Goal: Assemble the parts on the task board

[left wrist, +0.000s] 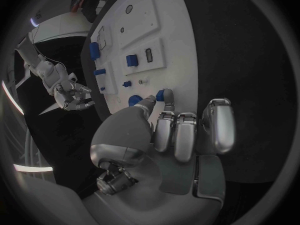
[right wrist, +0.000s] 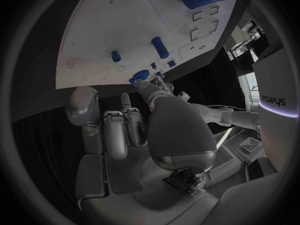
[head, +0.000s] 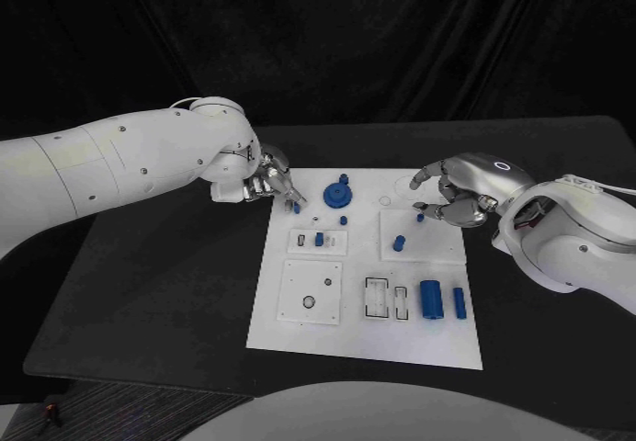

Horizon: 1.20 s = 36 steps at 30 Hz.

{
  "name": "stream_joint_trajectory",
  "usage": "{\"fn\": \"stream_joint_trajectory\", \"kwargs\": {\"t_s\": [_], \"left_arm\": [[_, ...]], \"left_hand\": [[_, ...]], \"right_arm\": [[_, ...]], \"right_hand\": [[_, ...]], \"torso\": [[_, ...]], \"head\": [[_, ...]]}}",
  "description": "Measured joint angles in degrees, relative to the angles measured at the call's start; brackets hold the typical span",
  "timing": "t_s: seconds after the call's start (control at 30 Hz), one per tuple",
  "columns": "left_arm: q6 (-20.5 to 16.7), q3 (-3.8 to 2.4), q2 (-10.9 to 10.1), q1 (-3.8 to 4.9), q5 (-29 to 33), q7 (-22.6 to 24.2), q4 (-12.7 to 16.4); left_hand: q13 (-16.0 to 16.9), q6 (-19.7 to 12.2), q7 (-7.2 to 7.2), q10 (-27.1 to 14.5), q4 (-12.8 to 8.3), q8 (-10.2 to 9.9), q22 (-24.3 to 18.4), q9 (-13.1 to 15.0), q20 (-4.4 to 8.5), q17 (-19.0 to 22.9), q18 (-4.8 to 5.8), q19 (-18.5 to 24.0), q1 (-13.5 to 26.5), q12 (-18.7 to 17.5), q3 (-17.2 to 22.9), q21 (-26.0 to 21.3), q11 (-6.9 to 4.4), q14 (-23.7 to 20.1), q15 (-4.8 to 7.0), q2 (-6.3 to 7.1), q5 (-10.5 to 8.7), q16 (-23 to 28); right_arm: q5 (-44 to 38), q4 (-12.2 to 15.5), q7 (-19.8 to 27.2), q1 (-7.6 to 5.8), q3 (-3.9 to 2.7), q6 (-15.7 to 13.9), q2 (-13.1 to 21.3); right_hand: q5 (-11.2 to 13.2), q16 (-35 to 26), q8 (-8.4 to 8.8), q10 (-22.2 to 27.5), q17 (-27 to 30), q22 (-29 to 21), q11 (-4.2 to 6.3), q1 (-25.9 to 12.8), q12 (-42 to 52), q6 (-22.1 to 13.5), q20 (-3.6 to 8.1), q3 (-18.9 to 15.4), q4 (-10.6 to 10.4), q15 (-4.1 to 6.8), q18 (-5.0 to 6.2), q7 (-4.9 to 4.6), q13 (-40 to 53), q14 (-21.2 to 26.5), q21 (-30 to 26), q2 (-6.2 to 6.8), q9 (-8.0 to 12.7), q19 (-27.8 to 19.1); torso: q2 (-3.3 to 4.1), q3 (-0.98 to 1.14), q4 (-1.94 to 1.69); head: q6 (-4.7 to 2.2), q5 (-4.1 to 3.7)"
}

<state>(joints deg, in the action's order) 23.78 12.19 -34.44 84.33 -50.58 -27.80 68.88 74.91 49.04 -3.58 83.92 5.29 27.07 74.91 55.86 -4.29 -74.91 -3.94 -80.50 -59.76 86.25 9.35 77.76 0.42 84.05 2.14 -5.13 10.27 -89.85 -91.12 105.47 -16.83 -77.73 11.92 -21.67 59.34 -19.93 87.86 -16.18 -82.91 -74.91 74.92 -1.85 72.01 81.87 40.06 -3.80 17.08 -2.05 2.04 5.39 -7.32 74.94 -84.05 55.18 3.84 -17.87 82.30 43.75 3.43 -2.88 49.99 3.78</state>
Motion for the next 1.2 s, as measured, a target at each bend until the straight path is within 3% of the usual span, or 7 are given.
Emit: {"fn": "stream_joint_trajectory", "kwargs": {"t_s": [0.33, 0.73, 0.87, 1.2], "left_arm": [[0.2, 0.0, 0.0, 0.0, 0.0, 0.0, 0.1], [0.3, 0.0, -0.2, -0.01, 0.0, 0.0, 0.2], [0.3, 0.0, -0.3, -0.01, 0.0, 0.0, 0.3], [0.2, 0.0, -0.8, -0.02, 0.0, 0.0, 0.7]], "left_hand": [[0.0, 0.2, 0.2, 0.2, -1.3, -0.2, 0.0, 0.0, 0.21, 0.0, 0.0, 0.2, -0.9, 0.0, 1.3, 0.0, -0.21, 0.0, 0.0, 0.12, 0.9, 0.0], [0.0, 0.6, 0.61, 0.2, -4.8, -0.9, 0.0, 0.2, 0.23, 0.0, 0.0, 0.2, -1.3, -0.2, 6.9, 0.0, -0.6, 0.0, 0.42, 0.63, 6.47, 0.0], [0.0, 0.7, 0.48, 0.2, -6.3, -1.3, 0.0, 0.6, 0.42, 0.0, 0.01, 0.4, -0.4, -0.2, 10.7, 0.0, -0.6, 0.0, 0.42, 1.78, 9.1, 0.0], [0.0, 1.3, 0.2, 0.2, -8.5, -1.3, 0.0, 1.4, 0.42, 0.0, 0.0, 0.4, 1.1, -0.5, 16.8, -0.2, -0.6, 0.0, 0.42, 3.3, 12.37, 0.0]], "right_arm": [[0.0, -0.1, 0.0, 0.16, 0.0, 0.1, -0.1], [0.0, -0.3, 0.0, 0.35, 0.0, 0.2, -0.1], [0.0, -0.3, 0.0, 0.4, 0.0, 0.2, -0.2], [0.0, -0.3, -0.1, 0.45, 0.0, 0.2, -0.2]], "right_hand": [[-0.1, 0.0, 0.0, 0.0, 0.0, 0.0, 0.0, 0.0, 0.0, 0.2, 0.0, 0.0, 0.0, 0.0, 0.0, -0.16, 0.0, 0.0, 0.0, -0.02, 0.1, 0.0], [-0.2, 0.0, 0.0, 0.0, 0.0, 0.0, 0.0, 0.5, 0.0, 0.4, 0.0, 0.2, -0.2, 0.0, 0.0, 0.04, 0.0, 0.0, 0.0, 0.0, 0.1, 0.0], [-0.2, 0.0, 0.0, 0.0, 0.0, 0.0, 0.0, 0.5, 0.0, 0.4, 0.0, 0.2, -0.2, 0.0, 0.0, 0.04, 0.0, 0.0, 0.0, -0.01, 0.1, 0.0], [-0.5, 0.0, 0.0, 0.0, 0.0, 0.0, 0.0, 0.7, 0.0, 0.4, 0.0, 0.2, -0.1, 0.0, 0.0, 0.04, 0.0, 0.0, -0.2, -0.23, 0.2, 0.0]], "torso": [[0.0, 0.0, 0.0], [-0.04, -0.01, 0.0], [-0.04, -0.02, 0.0], [-0.03, -0.03, -0.03]], "head": [[0.0, 0.01], [0.0, 0.04], [0.0, 0.08], [0.0, 0.18]]}}
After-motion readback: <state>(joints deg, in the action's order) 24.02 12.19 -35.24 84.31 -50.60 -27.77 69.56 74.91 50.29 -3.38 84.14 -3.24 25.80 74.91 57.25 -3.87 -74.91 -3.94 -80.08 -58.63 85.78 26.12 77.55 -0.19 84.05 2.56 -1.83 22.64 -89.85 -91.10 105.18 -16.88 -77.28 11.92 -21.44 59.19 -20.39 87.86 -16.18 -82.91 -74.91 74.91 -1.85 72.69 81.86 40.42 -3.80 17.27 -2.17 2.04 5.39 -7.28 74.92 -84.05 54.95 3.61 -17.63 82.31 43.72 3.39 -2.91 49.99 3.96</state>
